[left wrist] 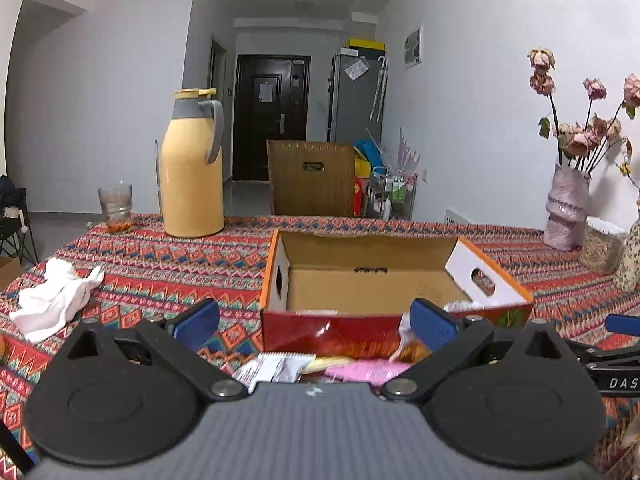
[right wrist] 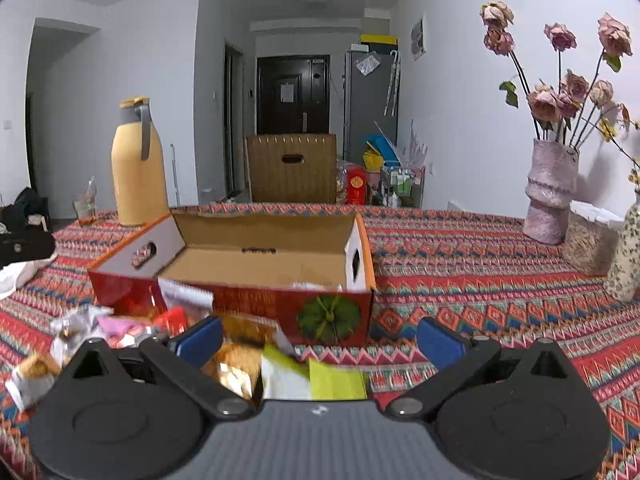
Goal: Organize snacks
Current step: 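Open both grippers to drop the white packets into the box, then grasp the lime-green packet with the right gripper while the left grasps a biscuit packet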
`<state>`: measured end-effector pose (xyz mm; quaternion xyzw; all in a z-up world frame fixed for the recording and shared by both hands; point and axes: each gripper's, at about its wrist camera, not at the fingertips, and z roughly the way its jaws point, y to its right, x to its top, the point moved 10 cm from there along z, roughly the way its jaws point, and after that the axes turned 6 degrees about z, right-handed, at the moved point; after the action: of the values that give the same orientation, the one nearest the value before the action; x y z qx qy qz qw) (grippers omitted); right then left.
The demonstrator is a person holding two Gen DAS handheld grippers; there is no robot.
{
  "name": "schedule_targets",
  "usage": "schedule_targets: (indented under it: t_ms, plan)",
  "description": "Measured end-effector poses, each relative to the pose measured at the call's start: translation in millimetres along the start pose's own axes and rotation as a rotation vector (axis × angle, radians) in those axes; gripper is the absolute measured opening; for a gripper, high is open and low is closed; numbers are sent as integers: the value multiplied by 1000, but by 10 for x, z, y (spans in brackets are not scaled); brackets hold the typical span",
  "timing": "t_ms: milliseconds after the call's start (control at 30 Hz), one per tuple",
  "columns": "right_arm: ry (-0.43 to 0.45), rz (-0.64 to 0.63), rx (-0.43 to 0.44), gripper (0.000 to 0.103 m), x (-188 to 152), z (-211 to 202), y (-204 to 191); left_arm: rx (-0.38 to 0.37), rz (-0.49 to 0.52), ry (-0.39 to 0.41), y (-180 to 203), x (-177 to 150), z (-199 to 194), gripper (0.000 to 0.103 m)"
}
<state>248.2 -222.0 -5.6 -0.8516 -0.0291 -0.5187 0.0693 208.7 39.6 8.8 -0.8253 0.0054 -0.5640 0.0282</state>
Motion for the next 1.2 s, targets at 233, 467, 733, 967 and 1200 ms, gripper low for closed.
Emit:
schedule_targets:
  t_ms: [233,467,733,967,1200]
  plan:
    - [-71,32,-31,103,-346,-20,154,5,-13,-60,-96,-365,-45,103]
    - [-105,78,-42,99,-458,48,287,-3,-23,-102,-132,-559,-14,103]
    - [-213,160,-1,64,-547,332,356,-4,-31,-113,-135,-599,9,103]
    - [-212,170,15,59,-594,375,344,-5,-41,-133,-145,-638,105,103]
    - [-191,137,40,38,-594,324,261,-5,-45,-148,-148,-669,149,103]
